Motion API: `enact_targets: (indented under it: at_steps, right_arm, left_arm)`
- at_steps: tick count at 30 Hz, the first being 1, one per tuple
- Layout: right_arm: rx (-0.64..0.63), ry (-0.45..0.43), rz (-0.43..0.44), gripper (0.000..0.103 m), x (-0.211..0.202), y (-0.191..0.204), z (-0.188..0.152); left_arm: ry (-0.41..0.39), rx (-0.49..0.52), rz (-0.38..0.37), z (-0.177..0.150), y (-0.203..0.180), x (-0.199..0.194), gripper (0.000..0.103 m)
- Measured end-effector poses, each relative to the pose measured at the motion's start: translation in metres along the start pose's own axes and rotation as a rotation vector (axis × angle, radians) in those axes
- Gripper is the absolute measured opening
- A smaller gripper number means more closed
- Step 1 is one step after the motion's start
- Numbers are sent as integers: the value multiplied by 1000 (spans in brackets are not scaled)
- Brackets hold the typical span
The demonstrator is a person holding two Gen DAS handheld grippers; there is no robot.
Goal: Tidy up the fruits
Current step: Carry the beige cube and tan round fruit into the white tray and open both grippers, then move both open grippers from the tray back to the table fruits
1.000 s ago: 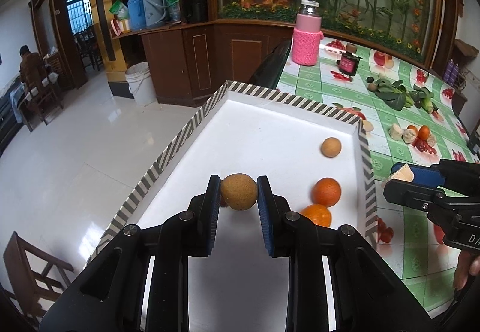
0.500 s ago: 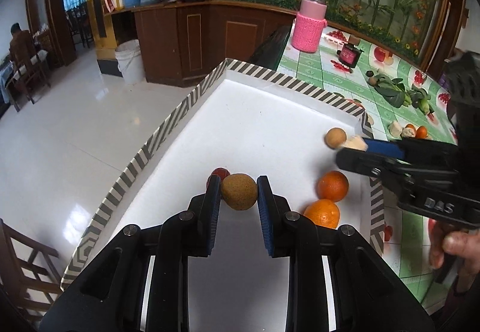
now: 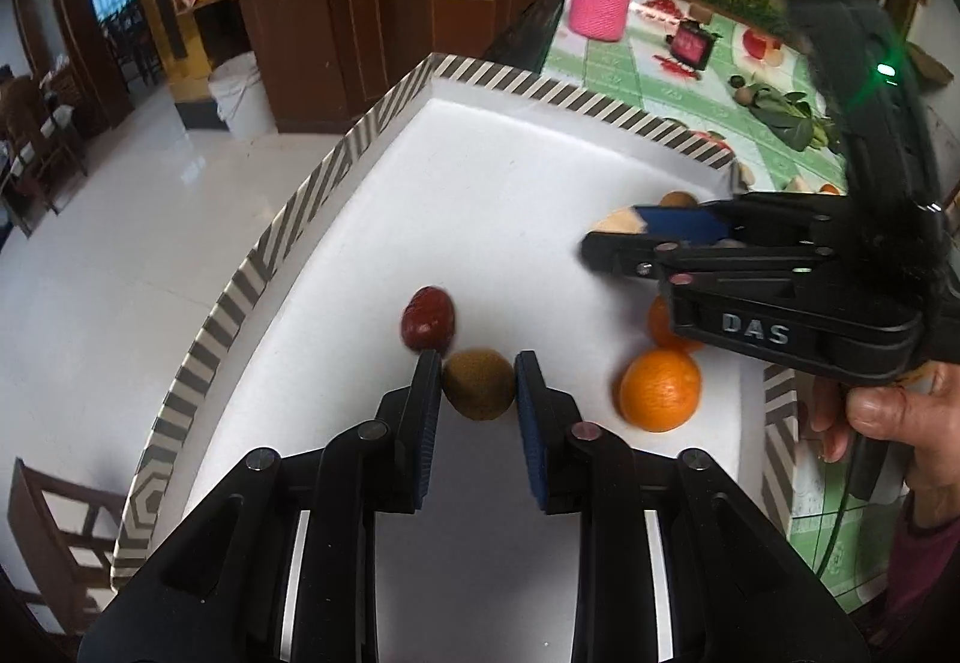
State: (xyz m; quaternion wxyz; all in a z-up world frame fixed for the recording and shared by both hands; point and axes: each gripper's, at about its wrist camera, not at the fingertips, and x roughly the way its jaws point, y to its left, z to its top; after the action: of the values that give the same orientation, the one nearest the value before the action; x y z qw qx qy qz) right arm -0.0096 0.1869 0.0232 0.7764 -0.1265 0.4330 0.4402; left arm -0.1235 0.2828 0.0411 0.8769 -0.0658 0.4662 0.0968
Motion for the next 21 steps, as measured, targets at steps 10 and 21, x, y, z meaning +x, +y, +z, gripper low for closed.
enact_targets:
  at_steps: [10,21]
  right_arm:
    - [41,-90,27,36,-43,-3,-12]
    - [115,-195,-1,36,-100,-14,-41]
  left_arm:
    - [-42,-36,48,-1,7,-10,66]
    - [-180,-11,71,5,-33,-39,66]
